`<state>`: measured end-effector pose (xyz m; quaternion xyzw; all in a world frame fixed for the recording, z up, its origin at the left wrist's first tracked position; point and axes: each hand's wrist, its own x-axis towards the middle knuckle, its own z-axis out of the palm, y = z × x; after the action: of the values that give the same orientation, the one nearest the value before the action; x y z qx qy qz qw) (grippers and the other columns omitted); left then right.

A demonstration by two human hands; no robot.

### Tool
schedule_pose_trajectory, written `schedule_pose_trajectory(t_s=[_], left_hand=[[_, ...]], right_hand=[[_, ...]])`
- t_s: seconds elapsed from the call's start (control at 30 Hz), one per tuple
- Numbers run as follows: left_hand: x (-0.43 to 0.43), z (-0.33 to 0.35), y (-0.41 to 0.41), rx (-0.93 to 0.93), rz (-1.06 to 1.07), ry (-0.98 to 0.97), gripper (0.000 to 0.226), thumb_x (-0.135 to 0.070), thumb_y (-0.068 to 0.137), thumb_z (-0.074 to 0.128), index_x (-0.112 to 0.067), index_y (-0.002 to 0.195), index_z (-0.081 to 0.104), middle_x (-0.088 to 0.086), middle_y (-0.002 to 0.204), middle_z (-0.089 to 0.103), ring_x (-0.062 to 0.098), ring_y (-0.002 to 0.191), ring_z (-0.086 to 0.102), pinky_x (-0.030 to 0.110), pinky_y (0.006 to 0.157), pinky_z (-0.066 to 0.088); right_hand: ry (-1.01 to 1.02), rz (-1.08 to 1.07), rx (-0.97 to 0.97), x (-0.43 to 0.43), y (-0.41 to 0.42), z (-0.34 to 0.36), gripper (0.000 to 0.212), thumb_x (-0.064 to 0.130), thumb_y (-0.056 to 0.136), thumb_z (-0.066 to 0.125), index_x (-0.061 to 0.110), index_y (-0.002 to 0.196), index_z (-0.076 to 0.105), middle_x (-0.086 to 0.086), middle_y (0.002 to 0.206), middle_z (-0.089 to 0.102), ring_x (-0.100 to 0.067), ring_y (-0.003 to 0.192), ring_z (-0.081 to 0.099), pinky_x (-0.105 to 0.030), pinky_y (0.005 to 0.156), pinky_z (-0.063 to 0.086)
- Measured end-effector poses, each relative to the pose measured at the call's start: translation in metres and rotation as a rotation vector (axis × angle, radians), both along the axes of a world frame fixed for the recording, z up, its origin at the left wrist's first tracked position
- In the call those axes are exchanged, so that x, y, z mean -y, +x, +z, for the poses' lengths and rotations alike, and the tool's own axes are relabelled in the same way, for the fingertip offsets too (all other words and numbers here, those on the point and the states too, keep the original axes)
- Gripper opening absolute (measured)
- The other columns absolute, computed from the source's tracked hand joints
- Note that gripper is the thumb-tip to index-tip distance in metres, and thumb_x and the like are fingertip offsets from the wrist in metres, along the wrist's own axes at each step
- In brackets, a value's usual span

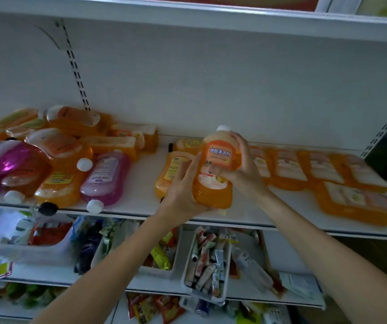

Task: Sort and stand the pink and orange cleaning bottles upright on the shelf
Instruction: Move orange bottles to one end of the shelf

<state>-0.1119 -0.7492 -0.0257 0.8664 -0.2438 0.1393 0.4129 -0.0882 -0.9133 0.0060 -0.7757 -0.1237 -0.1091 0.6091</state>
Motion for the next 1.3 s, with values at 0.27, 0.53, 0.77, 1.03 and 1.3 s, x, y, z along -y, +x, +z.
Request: schedule_pose_trajectory(t_s=[0.27, 0.53, 0.77, 1.03, 1.3], left_hand=[[0.056, -0.027, -0.001, -0.115, -0.081, 0.020, 0.110, -0.029, 0.059, 0.086, -0.034, 0.142, 0.014, 0.003, 0.138, 0.037, 0.011, 0.115, 0.042, 0.000, 0.079, 0.030], [0.095, -0.038, -0.002, -0.088, -0.049, 0.096, 0.087, -0.035, 0.068, 0.080, -0.028, 0.141, 0.033, 0.005, 0.124, 0.055, 0.021, 0.106, 0.055, 0.027, 0.081, 0.045], [0.100, -0.045, 0.006, -0.059, 0.116, 0.158, 0.072, -0.047, 0.067, 0.076, -0.019, 0.128, 0.050, 0.001, 0.118, 0.060, 0.021, 0.109, 0.053, 0.033, 0.089, 0.039], [0.099, -0.049, 0.009, -0.093, 0.174, 0.100, 0.044, -0.037, 0.080, 0.069, -0.013, 0.116, 0.059, 0.004, 0.116, 0.061, 0.021, 0.107, 0.052, 0.026, 0.084, 0.038], [0.084, -0.049, 0.003, -0.053, 0.087, 0.141, 0.031, -0.025, 0.082, 0.067, -0.015, 0.110, 0.061, 0.003, 0.114, 0.059, 0.020, 0.106, 0.050, 0.022, 0.081, 0.036]], right_hand=[[-0.191, -0.087, -0.030, 0.075, -0.021, -0.020, 0.073, 0.024, 0.073, 0.079, 0.034, 0.127, 0.031, 0.004, 0.128, 0.043, -0.012, 0.117, 0.048, -0.025, 0.086, 0.051], [-0.230, -0.358, 0.043, 0.127, -0.046, -0.032, 0.085, 0.048, 0.062, 0.081, 0.031, 0.131, 0.035, 0.005, 0.128, 0.047, -0.011, 0.113, 0.052, -0.034, 0.090, 0.052], [-0.567, -0.436, -0.107, 0.153, -0.070, -0.057, 0.066, 0.083, 0.074, 0.040, 0.047, 0.128, 0.035, 0.013, 0.130, 0.048, -0.011, 0.116, 0.048, -0.034, 0.089, 0.049], [-0.989, -0.547, -0.166, 0.145, -0.074, -0.043, 0.066, 0.066, 0.088, 0.033, 0.027, 0.142, 0.033, -0.014, 0.138, 0.029, -0.033, 0.126, 0.031, -0.038, 0.088, 0.042], [-1.083, -0.576, 0.031, 0.122, -0.048, -0.030, 0.049, 0.041, 0.091, 0.050, 0.021, 0.134, 0.041, -0.017, 0.144, 0.029, -0.036, 0.129, 0.030, -0.046, 0.097, 0.039]])
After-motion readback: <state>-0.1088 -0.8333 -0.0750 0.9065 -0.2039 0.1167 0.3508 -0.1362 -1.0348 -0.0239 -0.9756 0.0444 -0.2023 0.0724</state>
